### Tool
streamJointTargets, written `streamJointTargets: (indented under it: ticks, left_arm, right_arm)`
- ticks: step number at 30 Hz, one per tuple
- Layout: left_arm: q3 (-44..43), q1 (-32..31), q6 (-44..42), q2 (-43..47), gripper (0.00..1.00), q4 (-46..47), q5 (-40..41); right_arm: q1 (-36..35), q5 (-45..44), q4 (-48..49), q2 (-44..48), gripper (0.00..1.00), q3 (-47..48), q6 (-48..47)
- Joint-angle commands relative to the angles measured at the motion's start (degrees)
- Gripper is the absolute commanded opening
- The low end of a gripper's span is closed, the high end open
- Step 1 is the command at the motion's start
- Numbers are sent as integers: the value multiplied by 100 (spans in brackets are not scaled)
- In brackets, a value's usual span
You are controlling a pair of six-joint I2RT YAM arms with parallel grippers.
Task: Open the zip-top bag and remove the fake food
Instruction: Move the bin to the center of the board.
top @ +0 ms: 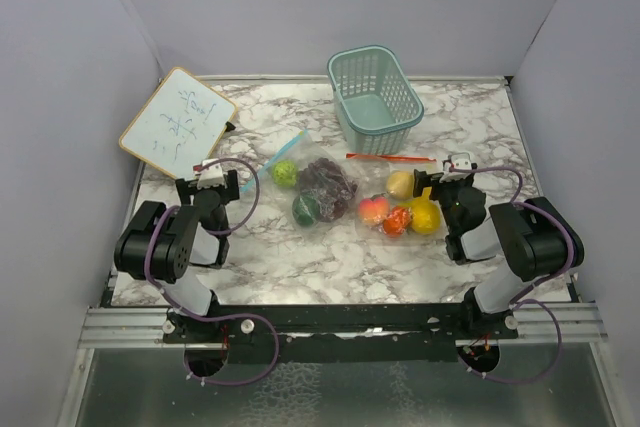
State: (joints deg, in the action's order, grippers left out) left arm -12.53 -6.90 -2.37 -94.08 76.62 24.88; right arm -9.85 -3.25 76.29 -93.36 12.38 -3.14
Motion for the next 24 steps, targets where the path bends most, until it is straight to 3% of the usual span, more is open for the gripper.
streamJointTargets:
  ticks: [1, 6, 10, 14, 17, 20, 22, 24]
  left_arm:
    - [311, -220, -125, 701, 99, 380, 354]
    - [-144, -434, 167, 2476, 99, -1718, 296]
    - [-807, -742, 493, 3083, 99, -2831, -515]
    - [-1408, -1234, 995, 2792, 99, -3261, -1468]
    - [-1762, -1611, 1812, 2238, 99, -3134, -1575]
    - [-2519, -1899, 2263, 1581, 99, -3655, -1550]
    - [-3217, -2018, 2553, 1129, 99, -4344, -1386]
    - [-4077, -2145, 2598, 653, 99, -5262, -1274]
  right_arm:
    - [-23, -69, -63, 32, 99, 96, 25]
    - [-22, -181, 43, 195, 99, 13, -25]
    - [-26, -51, -1570, 1439, 99, 325, -17]
    - [-21, 364, -3253, 2761, 99, 816, 198]
    - [-26, 1047, -4222, 3355, 99, 1227, 114]
    - [-22, 1345, -4948, 3580, 99, 1597, 278]
    - [-24, 963, -5434, 3622, 99, 1884, 864]
    - [-26, -633, -6925, 3558, 99, 2384, 2497]
